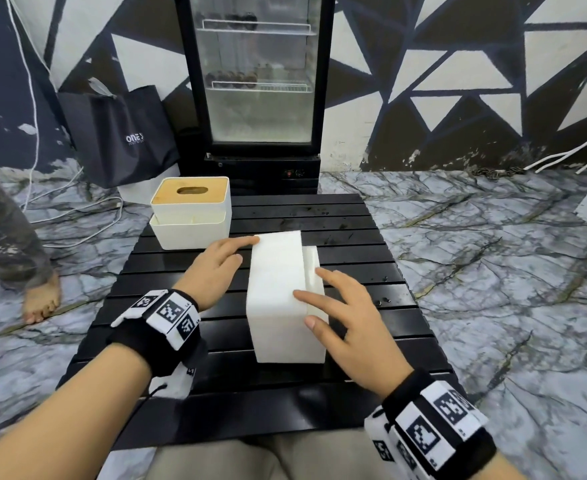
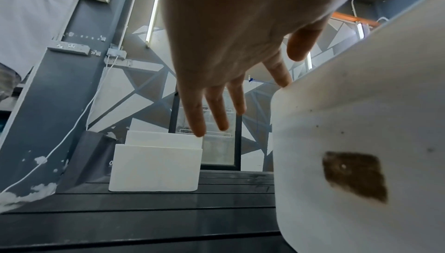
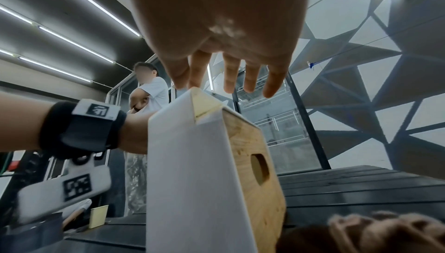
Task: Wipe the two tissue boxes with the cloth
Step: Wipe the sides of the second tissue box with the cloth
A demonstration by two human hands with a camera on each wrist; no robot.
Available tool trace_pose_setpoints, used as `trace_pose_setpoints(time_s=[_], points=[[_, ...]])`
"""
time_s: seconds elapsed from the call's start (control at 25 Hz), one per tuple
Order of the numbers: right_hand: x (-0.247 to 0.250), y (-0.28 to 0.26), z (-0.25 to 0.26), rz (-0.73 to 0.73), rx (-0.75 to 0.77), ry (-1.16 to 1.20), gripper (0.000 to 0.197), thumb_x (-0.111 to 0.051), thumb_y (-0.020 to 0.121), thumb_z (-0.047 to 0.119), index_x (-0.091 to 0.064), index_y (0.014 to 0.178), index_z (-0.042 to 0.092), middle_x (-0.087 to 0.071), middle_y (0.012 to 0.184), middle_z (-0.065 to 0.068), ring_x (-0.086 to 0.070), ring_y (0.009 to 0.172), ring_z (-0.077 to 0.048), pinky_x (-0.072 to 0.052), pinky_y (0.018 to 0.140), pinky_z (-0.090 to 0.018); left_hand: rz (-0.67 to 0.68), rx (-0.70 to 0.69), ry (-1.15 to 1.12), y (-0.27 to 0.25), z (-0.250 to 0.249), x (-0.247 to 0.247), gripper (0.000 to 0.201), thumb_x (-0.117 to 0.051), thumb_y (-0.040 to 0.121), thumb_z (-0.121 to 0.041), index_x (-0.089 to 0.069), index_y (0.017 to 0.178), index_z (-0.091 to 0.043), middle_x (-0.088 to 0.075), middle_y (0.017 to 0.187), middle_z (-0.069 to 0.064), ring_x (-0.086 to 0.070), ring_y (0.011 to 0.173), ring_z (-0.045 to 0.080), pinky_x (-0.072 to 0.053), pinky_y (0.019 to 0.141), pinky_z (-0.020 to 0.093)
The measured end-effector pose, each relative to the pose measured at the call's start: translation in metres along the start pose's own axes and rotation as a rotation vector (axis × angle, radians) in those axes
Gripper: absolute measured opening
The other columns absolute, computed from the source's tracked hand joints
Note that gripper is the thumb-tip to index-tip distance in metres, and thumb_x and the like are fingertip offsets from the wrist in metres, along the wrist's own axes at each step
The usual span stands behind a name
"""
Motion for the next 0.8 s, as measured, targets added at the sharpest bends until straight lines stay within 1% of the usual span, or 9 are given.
trace_pose_setpoints(time_s=[0.08,0.16,0.2,0.24,0.32,0.44,0.6,0.68,0.8], points=[[0.008,0.002,-0.008,-0.02,-0.046,0.004,0.035,-0.045,0.084,0.048,-0.056,0.117,0.044,-0.04,0.135,0.013,-0.03,0.127,-0.007,-0.02,0.104,-0.015,-0.066,-0.025,0.053,-0.009,0.004,0.007,0.034,-0.034,0.081,-0.042,-0.047,0.112,-0.05,-0.048,0.131,-0.003,-0.039,0.125,0.017,-0.03,0.109,0.034],[0.012,0.007,-0.016,-0.001,-0.129,0.058,0.03,-0.05,0.086,0.045,-0.052,0.116,0.047,-0.039,0.136,0.013,-0.03,0.127,-0.006,-0.017,0.098,-0.003,-0.184,-0.052,0.041,-0.021,-0.001,0.015,0.021,-0.044,0.088,-0.04,-0.054,0.106,-0.035,-0.051,0.119,-0.004,-0.047,0.114,0.016,-0.036,0.095,0.02],[0.011,0.01,-0.021,0.017,-0.181,0.106,0.028,-0.053,0.088,0.039,-0.052,0.115,0.047,-0.039,0.138,0.011,-0.03,0.128,-0.006,-0.02,0.099,-0.004,-0.239,-0.052,0.002,-0.027,-0.004,0.018,0.013,-0.048,0.093,-0.032,-0.056,0.1,-0.025,-0.054,0.112,-0.003,-0.05,0.106,0.016,-0.037,0.086,0.015],[0.01,0.014,-0.024,0.02,-0.225,0.158,0.029,-0.055,0.088,0.034,-0.052,0.115,0.045,-0.04,0.138,0.008,-0.031,0.128,-0.007,-0.024,0.103,-0.011,-0.285,-0.036,-0.042,-0.03,-0.005,0.02,0.014,-0.049,0.095,-0.027,-0.058,0.094,-0.017,-0.058,0.104,-0.001,-0.053,0.098,0.017,-0.038,0.079,0.015],[0.01,0.019,-0.024,-0.013,-0.291,0.245,0.028,-0.057,0.087,0.03,-0.056,0.114,0.039,-0.044,0.135,0.005,-0.035,0.127,-0.006,-0.029,0.108,-0.027,-0.36,0.033,-0.14,-0.032,0.001,0.025,0.024,-0.05,0.095,-0.028,-0.058,0.085,-0.007,-0.061,0.088,0.006,-0.054,0.083,0.022,-0.038,0.07,0.023],[0.005,0.023,-0.018,-0.055,-0.333,0.3,0.029,-0.061,0.085,0.029,-0.055,0.113,0.035,-0.048,0.125,0.009,-0.043,0.119,-0.007,-0.034,0.104,-0.029,-0.374,0.11,-0.218,-0.03,0.01,0.031,0.018,-0.061,0.089,-0.026,-0.054,0.076,-0.015,-0.057,0.078,-0.001,-0.049,0.07,0.014,-0.038,0.064,0.024],[-0.001,0.023,-0.026,-0.068,-0.413,0.376,0.043,-0.064,0.082,0.029,-0.047,0.122,0.035,-0.047,0.128,0.011,-0.048,0.114,-0.013,-0.039,0.101,-0.034,-0.265,0.149,-0.332,-0.033,0.02,0.028,0.021,-0.071,0.081,-0.02,-0.05,0.084,-0.022,-0.055,0.087,-0.001,-0.052,0.077,0.015,-0.044,0.064,0.024],[-0.003,0.021,-0.031,-0.033,-0.446,0.425,0.052,-0.065,0.081,0.031,-0.042,0.128,0.034,-0.044,0.132,0.009,-0.049,0.114,-0.013,-0.042,0.097,-0.035,-0.194,0.171,-0.365,-0.04,0.024,0.029,0.033,-0.079,0.073,-0.027,-0.051,0.092,-0.025,-0.055,0.09,0.001,-0.054,0.08,0.017,-0.047,0.063,0.026],[-0.005,0.017,-0.035,0.083,-0.47,0.435,0.064,-0.068,0.077,0.034,-0.036,0.132,0.037,-0.04,0.136,0.01,-0.049,0.116,-0.014,-0.043,0.085,-0.024,-0.028,0.172,-0.315,-0.051,0.026,0.029,0.065,-0.078,0.05,-0.048,-0.049,0.106,-0.036,-0.058,0.099,0.004,-0.059,0.078,0.014,-0.051,0.061,0.024]])
Point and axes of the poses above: each hand's wrist, its own y-axis towards the middle knuckle, its own x-axis out of the back of the hand, z = x × y, the point moved 8 cm from there along y, towards the middle knuckle
